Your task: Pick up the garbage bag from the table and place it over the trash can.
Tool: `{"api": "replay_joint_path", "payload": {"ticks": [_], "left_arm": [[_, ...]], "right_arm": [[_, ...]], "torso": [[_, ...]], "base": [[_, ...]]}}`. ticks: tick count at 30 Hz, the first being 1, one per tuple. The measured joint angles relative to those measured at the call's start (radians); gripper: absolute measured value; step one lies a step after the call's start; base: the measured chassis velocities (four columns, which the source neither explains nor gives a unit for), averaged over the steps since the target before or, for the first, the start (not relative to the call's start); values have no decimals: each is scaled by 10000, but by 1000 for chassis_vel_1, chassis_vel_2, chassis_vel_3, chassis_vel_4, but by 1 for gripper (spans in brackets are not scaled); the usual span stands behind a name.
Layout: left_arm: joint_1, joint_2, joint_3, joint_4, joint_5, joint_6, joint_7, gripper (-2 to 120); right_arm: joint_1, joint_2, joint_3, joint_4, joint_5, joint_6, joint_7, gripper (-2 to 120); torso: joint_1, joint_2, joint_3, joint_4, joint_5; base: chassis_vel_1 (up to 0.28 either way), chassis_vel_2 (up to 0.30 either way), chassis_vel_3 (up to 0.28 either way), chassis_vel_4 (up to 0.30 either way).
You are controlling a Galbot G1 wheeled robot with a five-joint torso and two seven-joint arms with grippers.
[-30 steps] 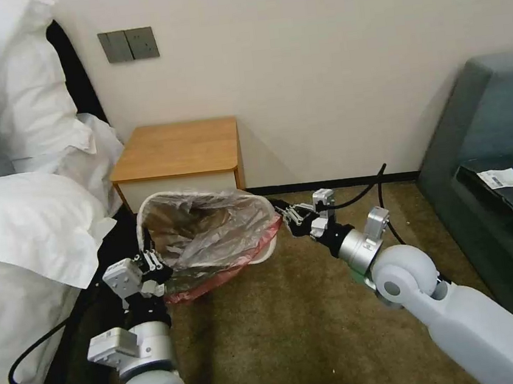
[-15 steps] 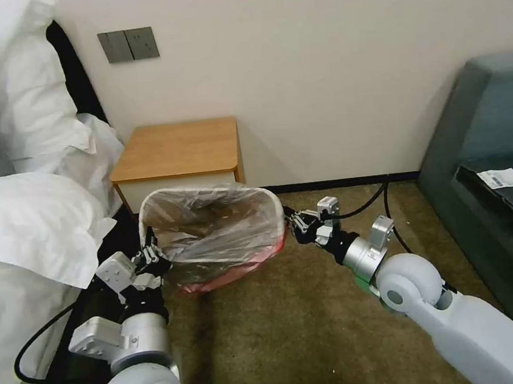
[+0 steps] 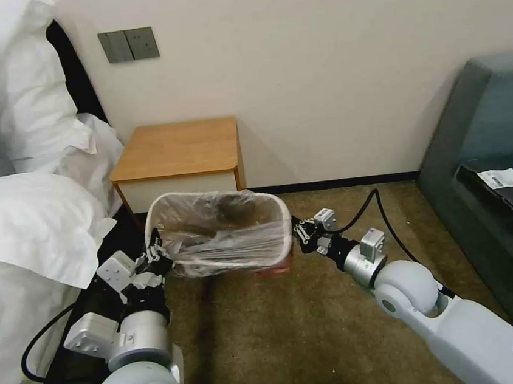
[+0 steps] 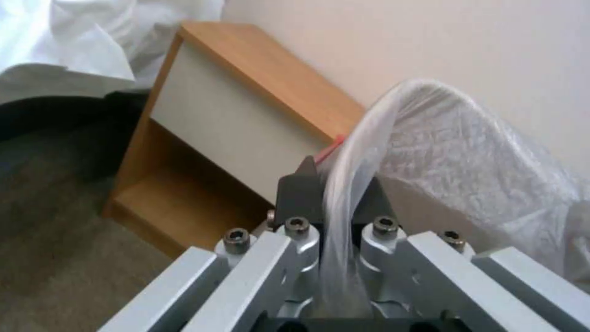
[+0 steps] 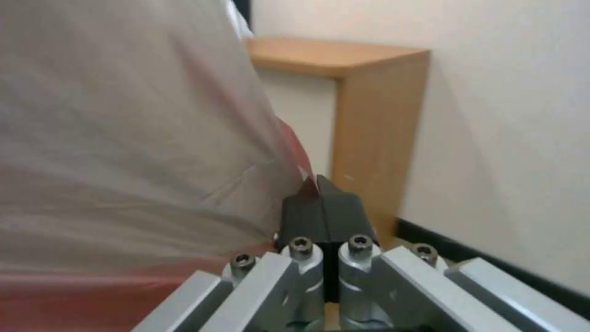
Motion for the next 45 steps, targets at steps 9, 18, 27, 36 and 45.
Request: {"api": "replay_joint_path", "payload": {"ticks": [9,18,27,36,45], "left_arm": [[11,-31,38,0,-56,2,-38,3],[129,-165,155,-21,-717,64,-280,3],[262,-331,215,-63,-2022,385,-757,3],[191,-418,180,-63,-2775,504,-881,3],[108,-437,88,-55,-3182,493,-879,4]], "right_arm": [[182,215,-513,-516,-1384,-62,269,0],[361,575,-871,-934,-2543,365,305,0],[473,933,-942,-1466,-4027,942,319,0],[486,1160,-908,-1862,-4931,1323,346,0],[437,1271,-797,-2058,-5090,1467,382,0]], "torso": [[0,0,0,0,1],[0,0,0,0,0],[0,0,0,0,0],[0,0,0,-1,1],[0,0,0,0,1]], "base": [[0,0,0,0],[0,0,0,0],[0,0,0,0],[0,0,0,0],[0,0,0,0]]}}
